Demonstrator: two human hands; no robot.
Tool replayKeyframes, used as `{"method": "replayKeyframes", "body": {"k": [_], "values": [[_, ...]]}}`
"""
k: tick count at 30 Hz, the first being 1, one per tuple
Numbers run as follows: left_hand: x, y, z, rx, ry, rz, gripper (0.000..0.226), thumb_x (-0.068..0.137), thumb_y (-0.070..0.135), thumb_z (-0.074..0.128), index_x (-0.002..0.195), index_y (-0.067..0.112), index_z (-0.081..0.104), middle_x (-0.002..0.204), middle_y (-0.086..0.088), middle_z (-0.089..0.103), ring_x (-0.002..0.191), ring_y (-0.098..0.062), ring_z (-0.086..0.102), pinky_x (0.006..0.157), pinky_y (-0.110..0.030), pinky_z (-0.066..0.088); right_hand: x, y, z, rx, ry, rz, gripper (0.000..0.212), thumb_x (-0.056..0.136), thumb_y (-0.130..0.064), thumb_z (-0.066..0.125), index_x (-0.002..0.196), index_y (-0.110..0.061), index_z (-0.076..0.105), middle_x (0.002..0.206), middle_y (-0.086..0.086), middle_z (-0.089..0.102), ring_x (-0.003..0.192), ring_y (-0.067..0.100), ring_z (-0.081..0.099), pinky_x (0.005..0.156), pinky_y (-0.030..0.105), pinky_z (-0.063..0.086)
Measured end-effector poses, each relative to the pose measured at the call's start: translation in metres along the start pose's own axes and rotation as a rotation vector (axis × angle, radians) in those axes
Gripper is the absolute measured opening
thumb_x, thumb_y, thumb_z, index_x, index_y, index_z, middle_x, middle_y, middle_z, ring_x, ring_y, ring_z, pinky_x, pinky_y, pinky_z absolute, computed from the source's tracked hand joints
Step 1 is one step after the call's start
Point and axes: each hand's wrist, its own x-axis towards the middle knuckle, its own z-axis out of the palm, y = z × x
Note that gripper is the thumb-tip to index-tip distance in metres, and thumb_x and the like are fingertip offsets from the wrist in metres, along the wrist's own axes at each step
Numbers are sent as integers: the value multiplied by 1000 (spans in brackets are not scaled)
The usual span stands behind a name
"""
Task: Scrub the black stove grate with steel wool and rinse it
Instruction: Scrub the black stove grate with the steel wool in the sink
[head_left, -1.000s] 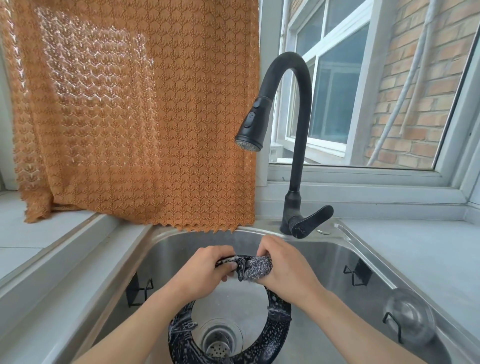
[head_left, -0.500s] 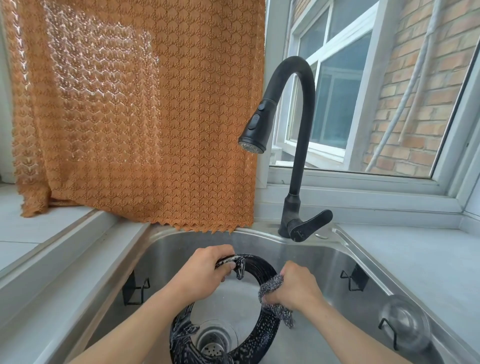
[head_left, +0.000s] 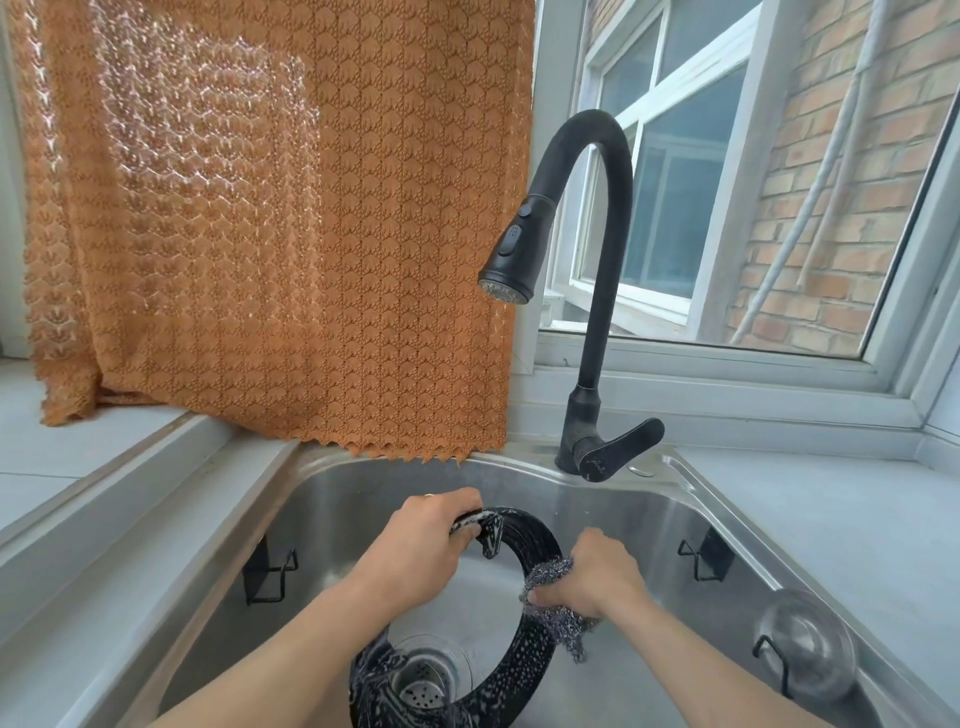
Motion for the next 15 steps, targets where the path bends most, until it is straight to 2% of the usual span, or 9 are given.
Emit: {"method": "replayKeyframes", "body": {"k": [4, 6, 8, 10, 12, 15], "values": [[1, -1, 1, 11, 8, -13, 12, 104, 20, 53, 92, 19, 56, 79, -8, 64, 77, -32, 60, 68, -40, 50, -1, 4, -11, -24, 2, 49, 74, 68, -53, 90, 116, -8, 55, 115, 5, 66, 93, 21, 58, 74, 26, 46], [1, -4, 2, 9, 14, -23, 12, 104, 20, 52, 92, 19, 54, 79, -9, 64, 77, -33, 60, 65, -38, 46, 0, 6, -14, -19, -11, 42, 65, 70, -51, 89, 106, -11, 53, 105, 2, 63, 89, 20, 58, 72, 26, 46], [2, -7, 4, 9, 14, -23, 13, 104, 20, 52, 91, 19, 52, 80, -11, 63, 77, -34, 60, 63, -37, 42, 2, 6, -14, 16, -23, 10, 62, 67, -53, 90, 93, -14, 49, 87, -2, 56, 78, 17, 55, 60, 25, 43], [3, -9, 4, 18, 9, -26, 15, 104, 21, 51, 90, 21, 49, 81, -11, 63, 78, -34, 60, 65, -40, 45, 2, 2, -9, 50, -31, -16, 64, 62, -57, 91, 83, -16, 47, 74, -5, 48, 65, 14, 49, 48, 24, 34], [3, -7, 5, 22, 3, -20, 16, 104, 22, 52, 89, 23, 48, 80, -10, 62, 77, -33, 59, 68, -41, 47, 3, 0, -2, 67, -24, -34, 70, 60, -59, 91, 95, -12, 52, 81, -4, 51, 73, 17, 53, 52, 25, 37], [2, -4, 7, 18, 6, -8, 14, 104, 22, 52, 90, 20, 50, 80, -10, 62, 78, -35, 59, 70, -43, 49, 3, 0, 2, 46, -18, -18, 90, 60, -60, 90, 121, -6, 51, 110, 3, 62, 98, 22, 64, 70, 28, 46]]}}
